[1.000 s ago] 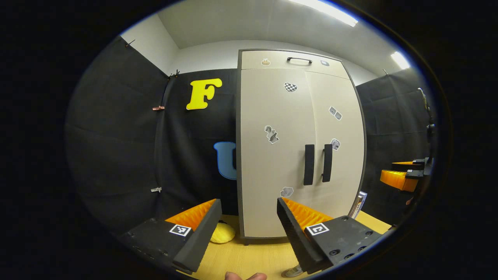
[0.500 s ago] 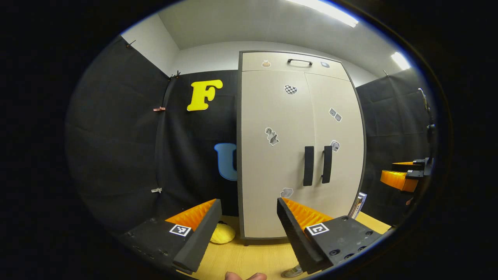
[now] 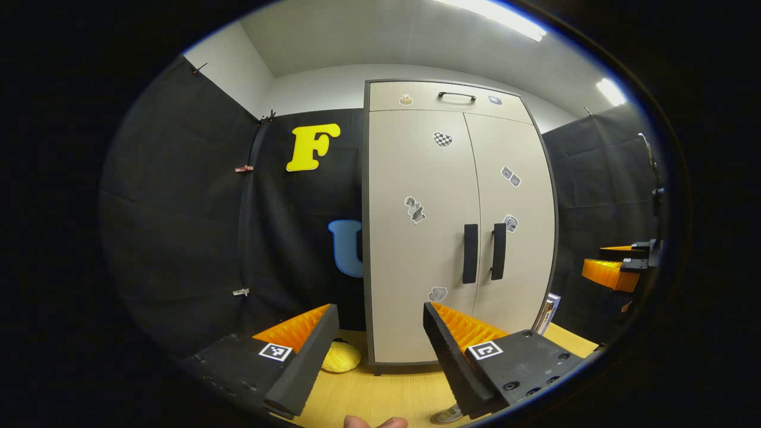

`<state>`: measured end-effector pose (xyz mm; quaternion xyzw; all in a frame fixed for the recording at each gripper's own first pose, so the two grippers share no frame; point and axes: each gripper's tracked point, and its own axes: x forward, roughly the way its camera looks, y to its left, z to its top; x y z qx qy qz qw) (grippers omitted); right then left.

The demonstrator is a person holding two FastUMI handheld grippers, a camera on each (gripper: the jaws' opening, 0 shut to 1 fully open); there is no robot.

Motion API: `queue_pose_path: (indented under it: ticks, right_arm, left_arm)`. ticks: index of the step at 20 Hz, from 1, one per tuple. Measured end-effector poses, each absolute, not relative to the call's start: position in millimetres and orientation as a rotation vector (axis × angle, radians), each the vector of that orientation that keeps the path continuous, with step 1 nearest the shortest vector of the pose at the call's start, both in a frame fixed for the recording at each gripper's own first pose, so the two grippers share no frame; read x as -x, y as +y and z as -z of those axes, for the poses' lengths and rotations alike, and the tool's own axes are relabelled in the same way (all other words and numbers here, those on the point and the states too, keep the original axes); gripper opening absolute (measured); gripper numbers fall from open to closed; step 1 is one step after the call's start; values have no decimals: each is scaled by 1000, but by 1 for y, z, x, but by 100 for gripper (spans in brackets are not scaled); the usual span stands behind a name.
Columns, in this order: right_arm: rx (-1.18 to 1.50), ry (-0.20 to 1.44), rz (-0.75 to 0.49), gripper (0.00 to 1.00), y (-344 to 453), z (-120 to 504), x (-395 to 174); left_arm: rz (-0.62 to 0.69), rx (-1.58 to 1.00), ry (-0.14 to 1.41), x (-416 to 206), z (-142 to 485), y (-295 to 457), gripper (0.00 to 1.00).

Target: Grasp the bottle in the cabinet with the left hand and place it on the coaster, then close the right door with the right hand and the left door with the left hand.

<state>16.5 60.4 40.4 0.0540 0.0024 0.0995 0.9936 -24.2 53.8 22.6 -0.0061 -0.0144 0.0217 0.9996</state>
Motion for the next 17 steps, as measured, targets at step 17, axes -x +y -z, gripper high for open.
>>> queue_pose_path:
  ticks: [17]
  right_arm:
    - [-104, -2, -207, 97, 67, -44, -18]
  left_arm:
    - [-48, 9, -38, 23, -26, 61, 92]
